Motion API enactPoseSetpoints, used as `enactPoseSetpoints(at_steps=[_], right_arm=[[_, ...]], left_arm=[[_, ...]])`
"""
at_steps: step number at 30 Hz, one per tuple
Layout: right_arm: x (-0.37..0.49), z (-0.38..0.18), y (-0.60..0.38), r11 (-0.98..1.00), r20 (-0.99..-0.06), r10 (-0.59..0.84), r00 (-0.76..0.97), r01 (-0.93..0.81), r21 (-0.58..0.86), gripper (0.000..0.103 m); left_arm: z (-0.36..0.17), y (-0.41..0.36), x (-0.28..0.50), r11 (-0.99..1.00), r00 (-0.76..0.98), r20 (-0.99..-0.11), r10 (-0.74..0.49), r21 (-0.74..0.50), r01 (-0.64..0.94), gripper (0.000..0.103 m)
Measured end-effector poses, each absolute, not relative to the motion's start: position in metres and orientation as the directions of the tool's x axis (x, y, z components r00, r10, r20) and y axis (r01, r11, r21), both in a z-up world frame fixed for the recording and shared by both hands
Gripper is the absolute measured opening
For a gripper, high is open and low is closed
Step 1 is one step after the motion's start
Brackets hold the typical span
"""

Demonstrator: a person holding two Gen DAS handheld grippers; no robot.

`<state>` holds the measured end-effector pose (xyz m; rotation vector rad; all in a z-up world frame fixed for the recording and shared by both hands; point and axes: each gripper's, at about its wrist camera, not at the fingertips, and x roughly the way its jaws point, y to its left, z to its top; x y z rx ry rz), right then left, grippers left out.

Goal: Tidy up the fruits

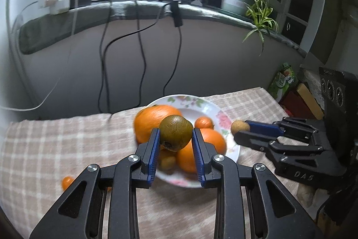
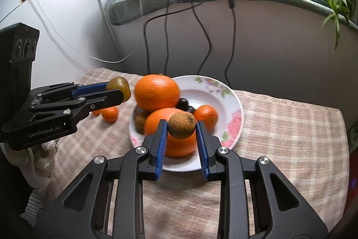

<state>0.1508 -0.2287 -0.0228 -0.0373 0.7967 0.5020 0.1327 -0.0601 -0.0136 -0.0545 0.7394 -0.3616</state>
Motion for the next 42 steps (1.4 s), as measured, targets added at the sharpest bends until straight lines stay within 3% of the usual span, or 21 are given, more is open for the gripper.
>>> enactPoseSetpoints(at_steps=[42], right_arm=[[0.177,-0.053,-0.245,0.889,-0.723,0.402,0.563,-0.429,0.161,0.027]], left_arm=[[-0.023,-0.104,0.181,0.933,0.654,-0.682,-0.327,-0.124,0.337,0.029]])
